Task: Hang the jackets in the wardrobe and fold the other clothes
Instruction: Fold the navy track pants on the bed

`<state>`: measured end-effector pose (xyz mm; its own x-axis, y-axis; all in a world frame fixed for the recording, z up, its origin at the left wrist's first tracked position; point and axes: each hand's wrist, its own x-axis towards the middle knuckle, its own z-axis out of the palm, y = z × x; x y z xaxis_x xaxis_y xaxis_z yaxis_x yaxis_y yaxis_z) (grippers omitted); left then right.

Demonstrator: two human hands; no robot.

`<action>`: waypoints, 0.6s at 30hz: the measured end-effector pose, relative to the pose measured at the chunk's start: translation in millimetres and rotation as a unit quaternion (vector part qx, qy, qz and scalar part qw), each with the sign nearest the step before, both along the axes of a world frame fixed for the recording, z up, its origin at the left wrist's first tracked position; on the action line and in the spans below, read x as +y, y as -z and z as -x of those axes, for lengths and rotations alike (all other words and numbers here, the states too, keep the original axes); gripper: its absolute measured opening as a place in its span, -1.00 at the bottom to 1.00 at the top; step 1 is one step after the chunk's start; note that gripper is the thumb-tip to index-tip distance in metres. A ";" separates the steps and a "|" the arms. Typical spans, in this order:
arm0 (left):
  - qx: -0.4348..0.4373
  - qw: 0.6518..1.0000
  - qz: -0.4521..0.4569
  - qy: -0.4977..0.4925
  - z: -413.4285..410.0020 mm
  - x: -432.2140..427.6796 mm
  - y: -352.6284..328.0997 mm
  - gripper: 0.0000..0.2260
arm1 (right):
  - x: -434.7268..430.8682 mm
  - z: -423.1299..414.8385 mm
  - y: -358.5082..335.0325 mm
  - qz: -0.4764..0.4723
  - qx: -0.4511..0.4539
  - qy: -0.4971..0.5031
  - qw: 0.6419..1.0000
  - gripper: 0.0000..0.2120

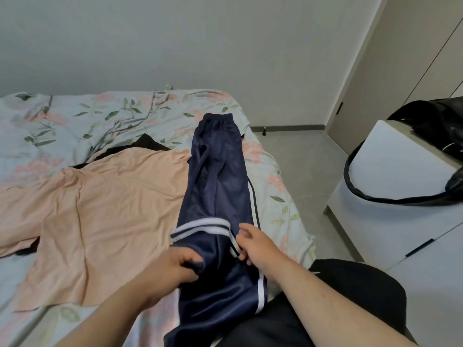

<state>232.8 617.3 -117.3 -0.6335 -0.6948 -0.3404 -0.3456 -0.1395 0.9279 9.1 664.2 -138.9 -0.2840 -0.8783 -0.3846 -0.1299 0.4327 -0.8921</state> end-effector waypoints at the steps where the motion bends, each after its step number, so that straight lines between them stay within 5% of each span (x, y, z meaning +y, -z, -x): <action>1: -0.060 0.993 0.075 0.073 0.2 6.9 4.7 -0.69 | -0.1 0.8 -7.3 -0.012 -0.082 0.030 0.996 -0.55; 5: -0.209 0.851 0.366 0.314 -1.3 35.3 22.6 -0.65 | 16.5 6.0 -18.1 -0.093 -0.210 0.003 0.973 -0.62; 8: -0.183 0.791 0.483 0.328 -13.7 44.4 33.6 -0.75 | 27.3 6.9 -13.2 -0.139 -0.067 -0.074 0.985 -0.70; 10: -0.200 0.812 0.439 0.328 -21.2 45.9 35.5 -0.77 | 31.8 7.9 -9.6 -0.145 0.119 -0.145 0.972 -0.93; 12: -0.252 0.828 0.369 0.338 -29.4 46.4 34.6 -0.72 | 34.4 8.3 -6.9 -0.138 0.229 -0.166 0.949 -0.75; 15: -0.282 0.871 0.232 0.329 -35.5 46.2 22.3 -0.64 | 35.4 9.3 -5.8 -0.147 0.261 -0.156 0.941 -0.72; 18: -0.201 0.955 0.040 0.216 -33.3 37.4 2.5 -0.69 | 35.7 11.4 -5.1 -0.174 0.301 -0.178 0.920 -0.67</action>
<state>266.0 654.7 -119.9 -0.6964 -0.4327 -0.5725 -0.6848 0.1622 0.7104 -2.3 700.0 -133.8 -0.2552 -0.8107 -0.5269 -0.7450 0.5122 -0.4273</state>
